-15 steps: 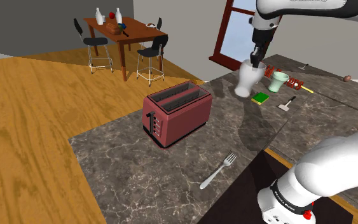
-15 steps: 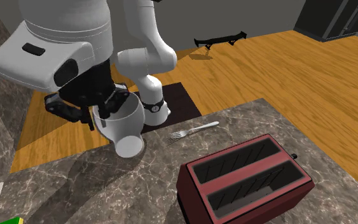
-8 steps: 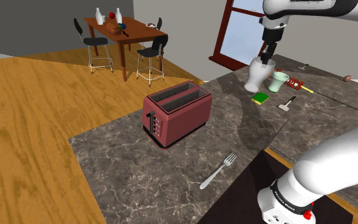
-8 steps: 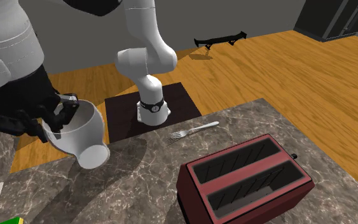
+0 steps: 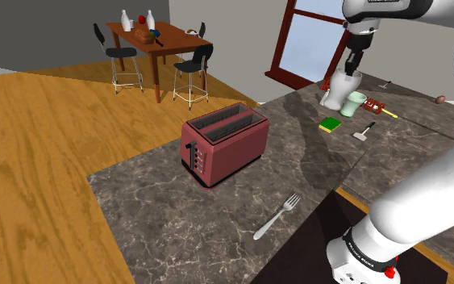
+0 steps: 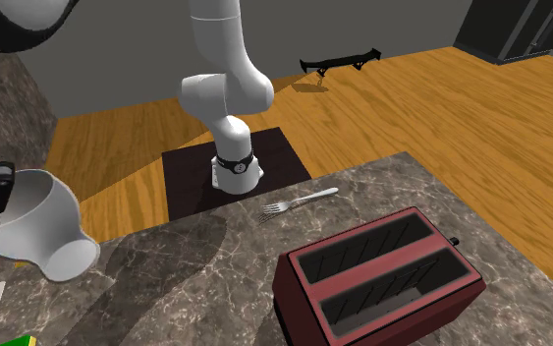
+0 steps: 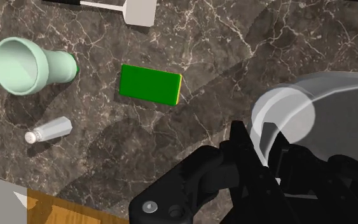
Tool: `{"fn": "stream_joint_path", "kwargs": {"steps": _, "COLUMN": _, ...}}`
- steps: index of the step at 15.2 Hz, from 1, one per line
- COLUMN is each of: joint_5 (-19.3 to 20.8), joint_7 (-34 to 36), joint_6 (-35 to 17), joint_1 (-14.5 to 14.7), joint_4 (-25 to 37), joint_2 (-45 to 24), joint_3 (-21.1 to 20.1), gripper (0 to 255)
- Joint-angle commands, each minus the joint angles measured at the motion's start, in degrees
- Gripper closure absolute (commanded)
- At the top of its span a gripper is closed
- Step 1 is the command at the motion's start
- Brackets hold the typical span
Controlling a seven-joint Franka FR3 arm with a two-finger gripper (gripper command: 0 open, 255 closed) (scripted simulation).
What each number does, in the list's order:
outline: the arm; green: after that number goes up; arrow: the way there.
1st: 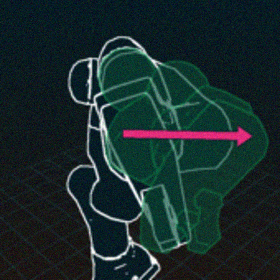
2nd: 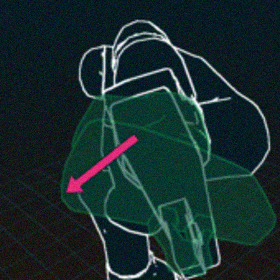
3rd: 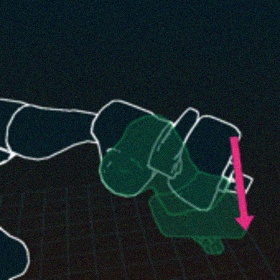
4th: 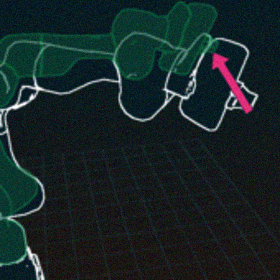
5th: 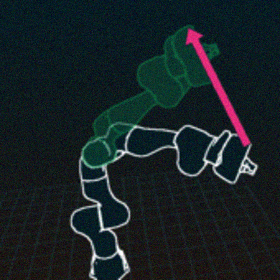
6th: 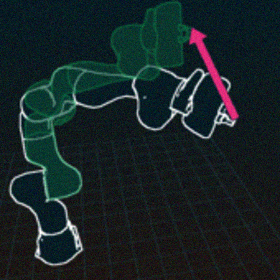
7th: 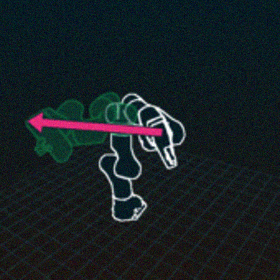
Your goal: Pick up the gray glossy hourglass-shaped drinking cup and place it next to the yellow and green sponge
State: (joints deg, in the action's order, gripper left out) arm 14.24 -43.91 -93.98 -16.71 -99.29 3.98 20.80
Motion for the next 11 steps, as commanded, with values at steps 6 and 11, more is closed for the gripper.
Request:
{"fn": "stream_joint_path", "kwargs": {"steps": 6, "joint_5": -3.7, "joint_7": -8.5, "joint_6": -1.2, "joint_1": -4.1, "joint_4": 9.6, "joint_2": -9.6, "joint_3": 4.1, "gripper": 255}}
{"fn": "stream_joint_path", "kwargs": {"steps": 11, "joint_5": -3.3, "joint_7": -7.6, "joint_6": -5.1, "joint_1": -4.0, "joint_4": 5.2, "joint_2": -9.1, "joint_3": 4.0, "gripper": 255}}
